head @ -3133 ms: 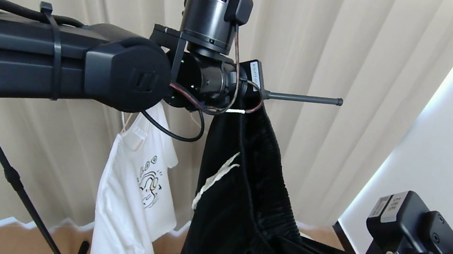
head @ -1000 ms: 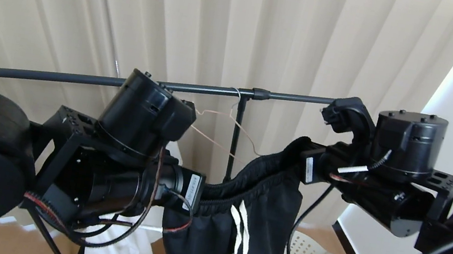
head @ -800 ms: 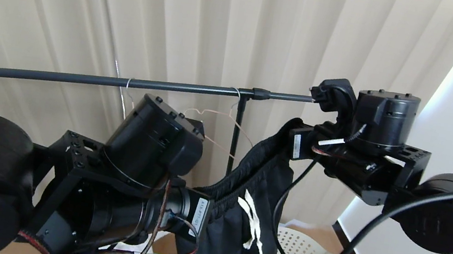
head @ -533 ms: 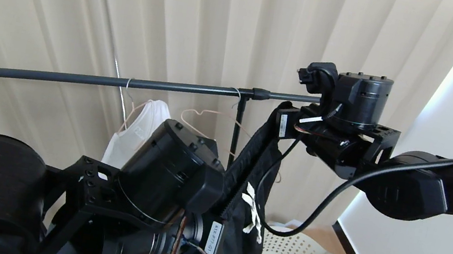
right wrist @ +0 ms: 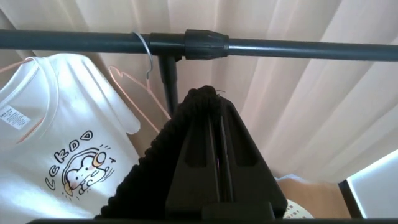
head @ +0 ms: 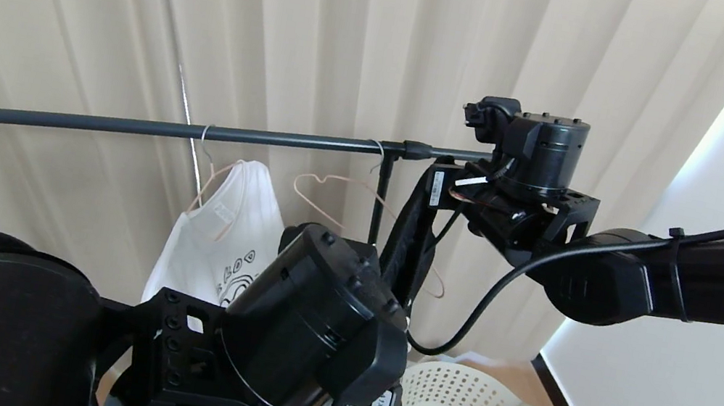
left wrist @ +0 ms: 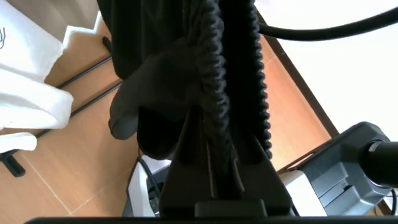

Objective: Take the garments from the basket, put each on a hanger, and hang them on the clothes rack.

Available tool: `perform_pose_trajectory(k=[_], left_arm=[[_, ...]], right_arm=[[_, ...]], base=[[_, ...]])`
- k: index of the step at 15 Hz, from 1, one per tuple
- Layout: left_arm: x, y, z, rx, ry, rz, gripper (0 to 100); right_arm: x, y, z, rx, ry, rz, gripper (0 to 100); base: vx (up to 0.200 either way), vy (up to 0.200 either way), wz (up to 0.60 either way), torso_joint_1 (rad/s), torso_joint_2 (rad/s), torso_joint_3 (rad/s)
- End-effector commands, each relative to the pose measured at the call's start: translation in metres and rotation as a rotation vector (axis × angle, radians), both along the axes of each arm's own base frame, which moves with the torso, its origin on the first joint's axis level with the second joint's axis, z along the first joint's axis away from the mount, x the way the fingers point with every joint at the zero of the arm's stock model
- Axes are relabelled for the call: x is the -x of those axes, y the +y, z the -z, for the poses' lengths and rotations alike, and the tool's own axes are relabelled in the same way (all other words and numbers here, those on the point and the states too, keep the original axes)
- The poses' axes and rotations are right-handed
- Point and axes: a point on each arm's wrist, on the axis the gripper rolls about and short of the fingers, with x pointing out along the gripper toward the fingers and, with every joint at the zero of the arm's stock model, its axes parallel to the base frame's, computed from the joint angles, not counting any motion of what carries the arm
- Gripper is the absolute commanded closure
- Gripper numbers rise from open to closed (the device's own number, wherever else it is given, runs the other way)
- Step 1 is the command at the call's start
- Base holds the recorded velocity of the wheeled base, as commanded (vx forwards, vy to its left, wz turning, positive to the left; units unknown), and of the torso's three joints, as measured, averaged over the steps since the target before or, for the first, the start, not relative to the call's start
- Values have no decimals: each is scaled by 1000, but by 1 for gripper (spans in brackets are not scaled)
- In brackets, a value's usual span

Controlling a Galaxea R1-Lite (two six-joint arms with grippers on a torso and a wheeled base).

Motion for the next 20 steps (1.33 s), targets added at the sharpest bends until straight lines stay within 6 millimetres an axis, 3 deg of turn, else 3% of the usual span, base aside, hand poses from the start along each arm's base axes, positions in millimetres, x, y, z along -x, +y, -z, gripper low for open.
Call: perform_pose_trajectory(k=[1,4,8,12,15,20], left_arm=[[-4,-1,2,-8,1,-14,100],[-23,10,-4,8,-15,-89,100],[-55,24,-19,36,-61,-189,100],[-101,31,-26,46,-102,-288,100],[-135,26,-25,60,-118,-347,100],[-149,20,-43,112,-169,-356,100]], right_arm=[[1,0,1,-13,5,2,100],[11,-20,5,-16,39,31,100],[42,-46,4,-39,82,44,100],[75,-68,9,-33,127,35,100],[83,-76,19,-5,175,9,100],[88,-80,17,31,209,12,100]], base=[[0,0,0,0,0,0],[0,0,0,0,0,0],[0,0,0,0,0,0],[0,0,0,0,0,0],[0,0,0,0,0,0],[0,0,0,0,0,0]])
